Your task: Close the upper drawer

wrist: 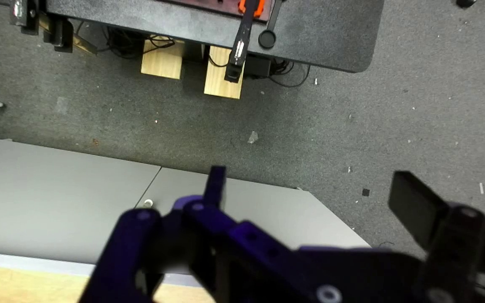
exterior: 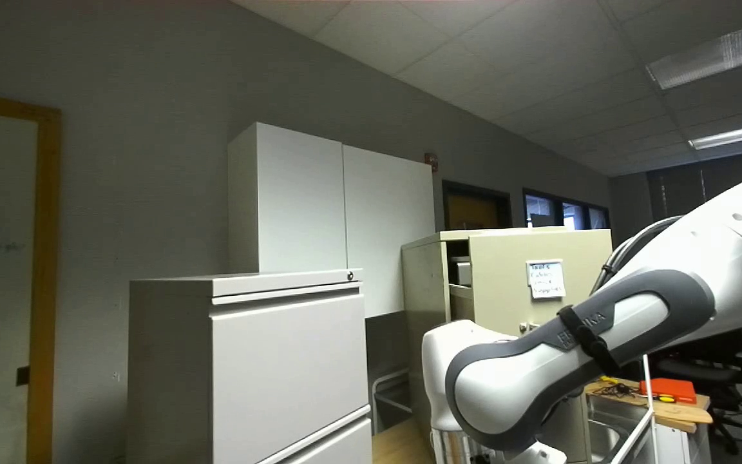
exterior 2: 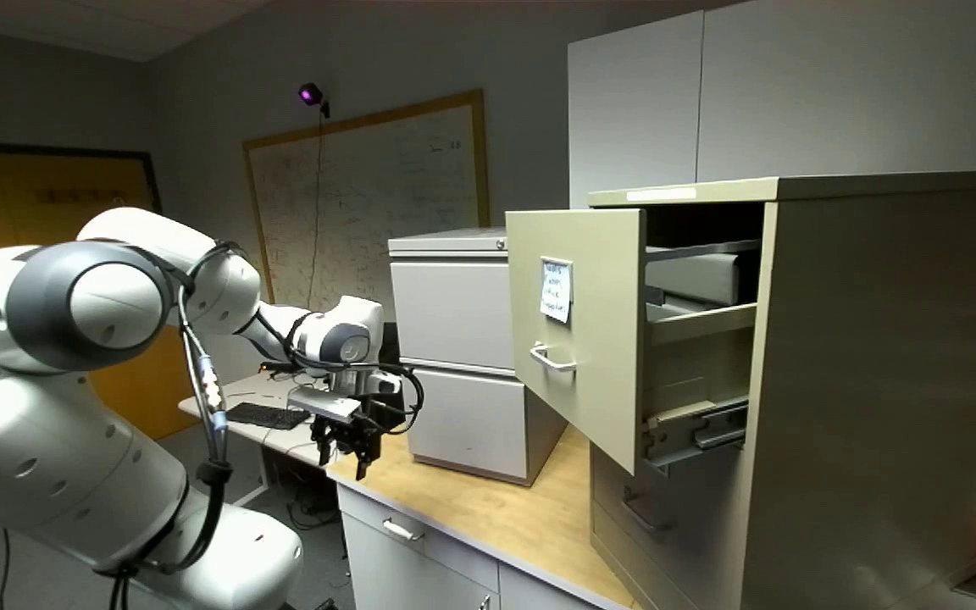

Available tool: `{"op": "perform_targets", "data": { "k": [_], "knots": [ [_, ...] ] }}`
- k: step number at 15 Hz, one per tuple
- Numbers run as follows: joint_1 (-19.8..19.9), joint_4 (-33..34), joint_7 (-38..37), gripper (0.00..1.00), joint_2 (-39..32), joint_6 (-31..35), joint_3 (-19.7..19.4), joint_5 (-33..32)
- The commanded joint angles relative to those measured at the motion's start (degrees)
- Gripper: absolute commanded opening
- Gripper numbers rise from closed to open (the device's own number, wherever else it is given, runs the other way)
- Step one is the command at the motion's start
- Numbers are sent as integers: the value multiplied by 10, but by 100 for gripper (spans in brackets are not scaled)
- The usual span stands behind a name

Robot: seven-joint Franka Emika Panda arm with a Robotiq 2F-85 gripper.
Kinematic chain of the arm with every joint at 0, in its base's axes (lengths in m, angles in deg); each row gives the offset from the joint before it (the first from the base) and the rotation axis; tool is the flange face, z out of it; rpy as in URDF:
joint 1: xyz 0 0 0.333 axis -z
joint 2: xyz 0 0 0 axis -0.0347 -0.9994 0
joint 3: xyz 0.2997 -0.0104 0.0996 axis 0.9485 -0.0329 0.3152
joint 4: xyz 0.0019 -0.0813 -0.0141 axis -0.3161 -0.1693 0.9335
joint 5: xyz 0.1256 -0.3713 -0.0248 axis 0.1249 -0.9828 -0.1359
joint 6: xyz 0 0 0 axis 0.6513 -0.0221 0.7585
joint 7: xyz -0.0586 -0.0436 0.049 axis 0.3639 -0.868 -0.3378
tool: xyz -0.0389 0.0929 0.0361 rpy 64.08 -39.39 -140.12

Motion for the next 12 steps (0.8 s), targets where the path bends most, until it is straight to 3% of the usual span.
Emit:
{"op": "perform_targets", "data": {
  "k": [1,7,8,9,11,12],
  "knots": [
    [11,2,-15,100,2,2,9,-5],
    [55,-11,-127,100,54,36,30,-59],
    [64,-13,-146,94,65,39,32,-70],
    [73,-15,-165,75,78,40,33,-78],
    [95,-19,-205,70,101,45,39,-101],
    [105,-21,-224,62,114,47,43,-112]
  ]
}}
